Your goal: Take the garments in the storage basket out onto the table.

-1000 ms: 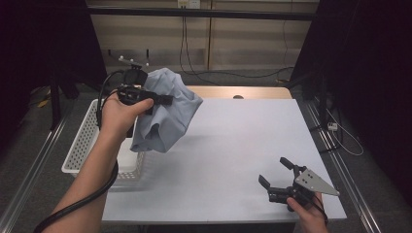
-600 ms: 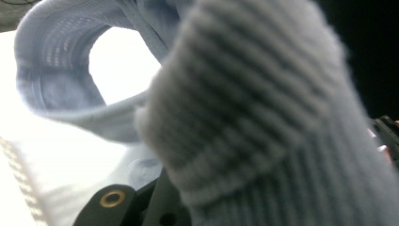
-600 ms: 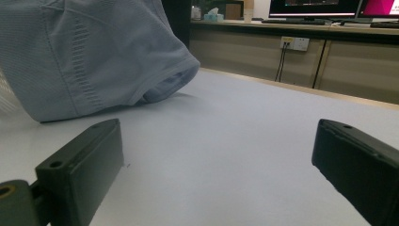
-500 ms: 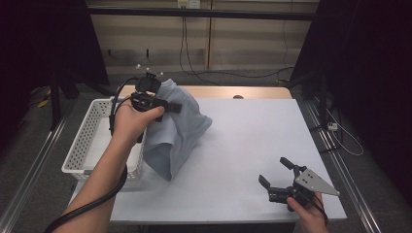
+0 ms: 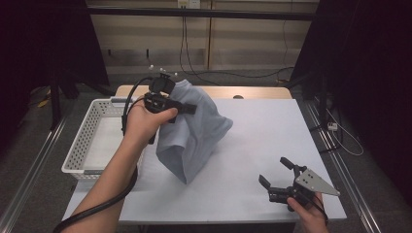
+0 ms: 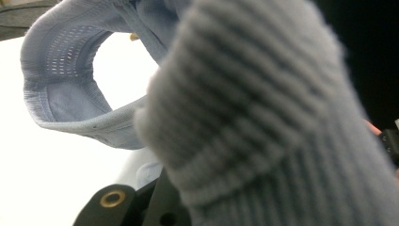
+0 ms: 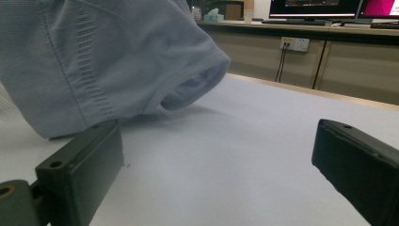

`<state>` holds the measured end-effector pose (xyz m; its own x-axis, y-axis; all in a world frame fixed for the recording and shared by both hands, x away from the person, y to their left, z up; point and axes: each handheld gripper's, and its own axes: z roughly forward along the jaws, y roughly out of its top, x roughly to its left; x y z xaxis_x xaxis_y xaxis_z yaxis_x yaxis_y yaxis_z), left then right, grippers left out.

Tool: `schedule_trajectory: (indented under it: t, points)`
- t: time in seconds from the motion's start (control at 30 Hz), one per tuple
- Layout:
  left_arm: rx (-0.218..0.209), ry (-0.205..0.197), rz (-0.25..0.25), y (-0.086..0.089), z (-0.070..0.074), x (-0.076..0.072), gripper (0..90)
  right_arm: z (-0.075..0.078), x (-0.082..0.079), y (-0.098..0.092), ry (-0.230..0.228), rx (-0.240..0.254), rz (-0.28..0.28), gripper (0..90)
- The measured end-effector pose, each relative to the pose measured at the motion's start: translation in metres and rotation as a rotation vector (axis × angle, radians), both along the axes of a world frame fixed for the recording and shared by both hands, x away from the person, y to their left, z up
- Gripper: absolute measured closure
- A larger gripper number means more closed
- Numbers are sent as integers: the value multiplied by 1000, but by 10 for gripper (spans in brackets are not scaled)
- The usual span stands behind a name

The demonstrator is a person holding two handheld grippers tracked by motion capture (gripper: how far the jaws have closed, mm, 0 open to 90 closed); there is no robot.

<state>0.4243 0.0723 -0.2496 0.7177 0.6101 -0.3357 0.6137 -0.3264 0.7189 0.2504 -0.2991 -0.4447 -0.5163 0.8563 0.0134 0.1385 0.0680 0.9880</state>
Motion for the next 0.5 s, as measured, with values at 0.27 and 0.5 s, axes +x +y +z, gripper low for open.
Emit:
schedule_trajectory:
  t: [0.27,0.5]
  points:
    - [7,33,-36,-10,-33,-1,811,0,0,0,0,-6,6,21]
    - [17,37,-55,-14,-55,-4,809,-1,1,0,4,-7,3,21]
